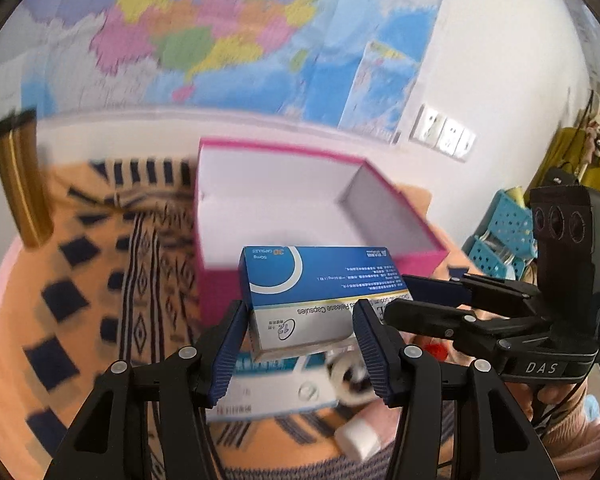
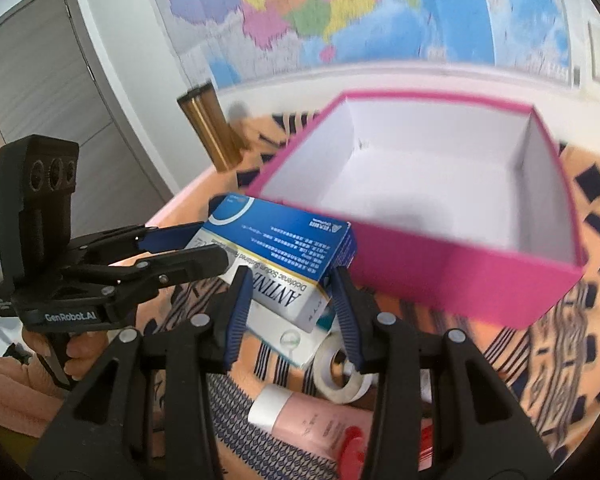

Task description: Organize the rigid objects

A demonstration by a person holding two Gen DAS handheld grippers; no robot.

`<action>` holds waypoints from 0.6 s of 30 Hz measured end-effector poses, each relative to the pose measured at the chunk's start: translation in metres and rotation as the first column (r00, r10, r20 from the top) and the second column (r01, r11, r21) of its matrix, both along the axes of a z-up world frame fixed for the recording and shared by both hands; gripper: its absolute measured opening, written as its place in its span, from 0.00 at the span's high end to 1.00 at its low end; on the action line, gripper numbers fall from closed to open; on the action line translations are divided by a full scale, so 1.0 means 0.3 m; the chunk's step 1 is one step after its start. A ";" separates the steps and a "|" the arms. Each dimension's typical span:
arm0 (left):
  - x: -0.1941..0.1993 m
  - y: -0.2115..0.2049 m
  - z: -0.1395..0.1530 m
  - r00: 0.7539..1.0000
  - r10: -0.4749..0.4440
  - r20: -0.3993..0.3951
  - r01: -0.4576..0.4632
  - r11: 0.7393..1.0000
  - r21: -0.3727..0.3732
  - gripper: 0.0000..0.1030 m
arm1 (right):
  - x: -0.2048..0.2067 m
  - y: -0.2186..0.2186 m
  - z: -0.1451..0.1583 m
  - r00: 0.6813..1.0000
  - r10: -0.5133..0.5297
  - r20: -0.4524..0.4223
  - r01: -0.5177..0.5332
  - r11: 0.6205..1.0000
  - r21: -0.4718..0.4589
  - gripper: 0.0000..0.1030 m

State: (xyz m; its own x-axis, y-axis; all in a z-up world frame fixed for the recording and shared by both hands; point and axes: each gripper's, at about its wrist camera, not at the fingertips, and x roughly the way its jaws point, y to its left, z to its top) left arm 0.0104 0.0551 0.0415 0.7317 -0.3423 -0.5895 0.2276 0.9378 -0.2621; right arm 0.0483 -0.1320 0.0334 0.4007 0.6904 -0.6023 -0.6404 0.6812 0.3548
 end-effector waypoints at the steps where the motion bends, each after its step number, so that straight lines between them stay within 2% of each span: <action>1: 0.010 -0.004 0.020 1.000 0.000 0.015 0.000 1.000 0.007 0.46 | 0.007 -0.005 0.016 1.000 -0.002 0.012 0.002 1.000 0.004 0.57; 5: 0.082 -0.011 0.071 0.999 0.010 0.052 -0.012 0.999 0.038 0.46 | 0.055 -0.007 0.074 0.998 -0.011 0.058 0.010 1.000 0.012 0.57; 9: 0.169 -0.003 0.076 0.999 0.020 0.034 -0.021 0.999 0.043 0.46 | 0.135 0.015 0.076 0.998 -0.024 0.055 0.023 1.000 0.017 0.57; 13: 0.238 0.008 0.044 1.000 0.026 -0.007 -0.026 0.999 0.033 0.46 | 0.219 0.032 0.044 0.999 -0.035 0.021 0.035 0.999 0.013 0.57; 18: 0.309 0.007 -0.027 0.997 0.051 -0.065 -0.047 0.997 0.069 0.46 | 0.302 0.054 -0.020 0.999 -0.034 -0.042 0.033 0.999 -0.014 0.57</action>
